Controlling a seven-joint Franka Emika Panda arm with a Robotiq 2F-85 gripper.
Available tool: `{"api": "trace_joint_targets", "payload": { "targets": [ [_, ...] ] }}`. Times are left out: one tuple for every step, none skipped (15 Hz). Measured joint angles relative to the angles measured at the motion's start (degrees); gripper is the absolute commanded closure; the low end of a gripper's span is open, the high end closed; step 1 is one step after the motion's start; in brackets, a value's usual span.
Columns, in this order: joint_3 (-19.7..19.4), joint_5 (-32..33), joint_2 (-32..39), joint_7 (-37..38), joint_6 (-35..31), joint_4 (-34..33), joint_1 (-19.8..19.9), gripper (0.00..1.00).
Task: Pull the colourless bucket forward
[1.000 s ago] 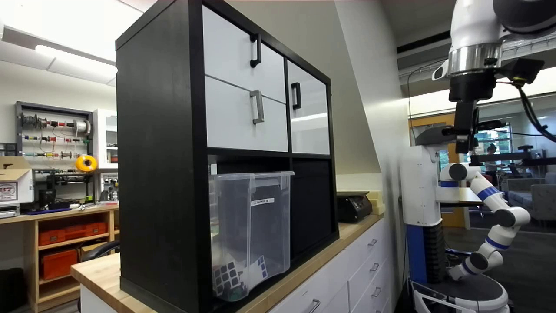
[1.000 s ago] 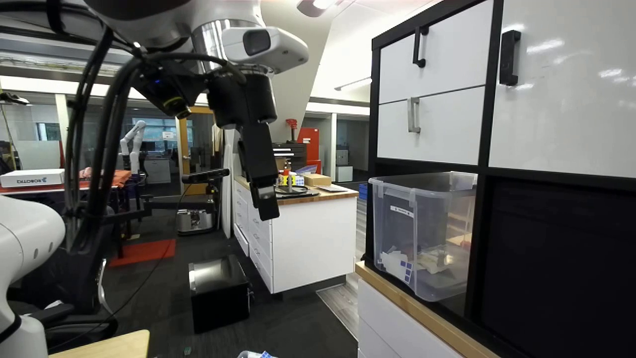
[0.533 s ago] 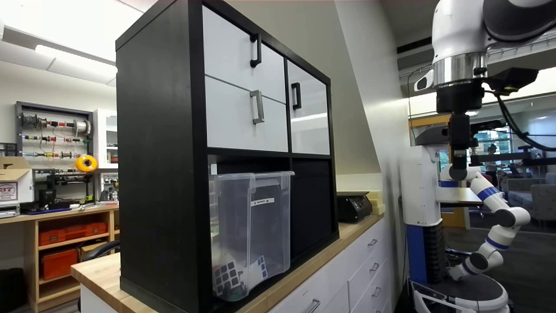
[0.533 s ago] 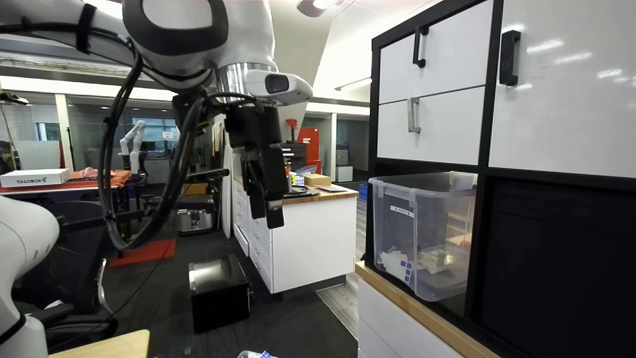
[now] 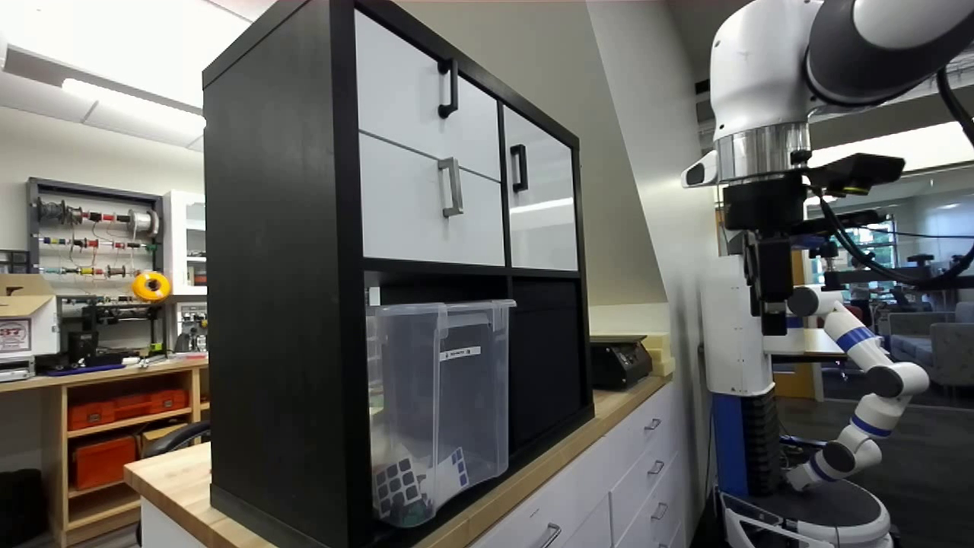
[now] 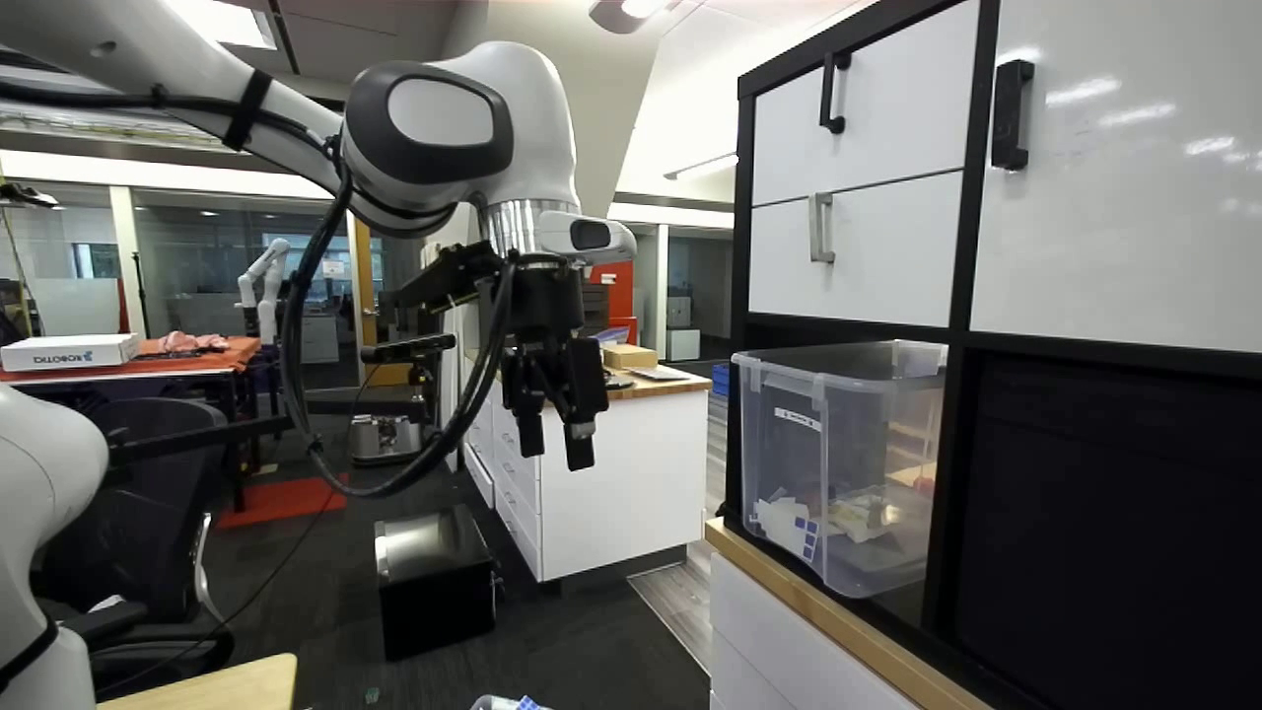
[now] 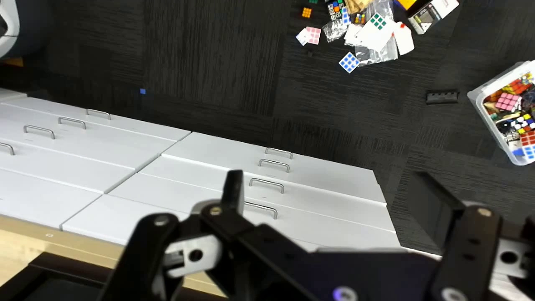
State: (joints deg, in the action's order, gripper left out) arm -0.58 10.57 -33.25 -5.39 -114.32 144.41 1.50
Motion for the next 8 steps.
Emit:
{"api": "trace_joint_targets", "payload": {
  "targets": [
    [0.35,-0.01,1.46,0.0,-0.97,-0.58,-0.18,0.0],
    [0.56,-0.03,2.83,0.0,-1.92,-1.18,-0.42,0.0],
    [0.67,-0.1,4.22,0.0,-2.83,-1.94,-0.77,0.0],
    [0.79,-0.21,5.61,0.0,-3.88,-2.73,-1.06,0.0],
    [0.91,-0.4,6.96,0.0,-4.93,-3.59,-1.36,0.0],
    [1.03,-0.64,8.26,0.0,-6.06,-4.44,-1.66,0.0],
    [1.12,-0.9,9.57,0.0,-7.13,-5.35,-2.04,0.0],
    [1.25,-1.11,10.88,0.0,-8.12,-6.3,-2.46,0.0]
  ]
}}
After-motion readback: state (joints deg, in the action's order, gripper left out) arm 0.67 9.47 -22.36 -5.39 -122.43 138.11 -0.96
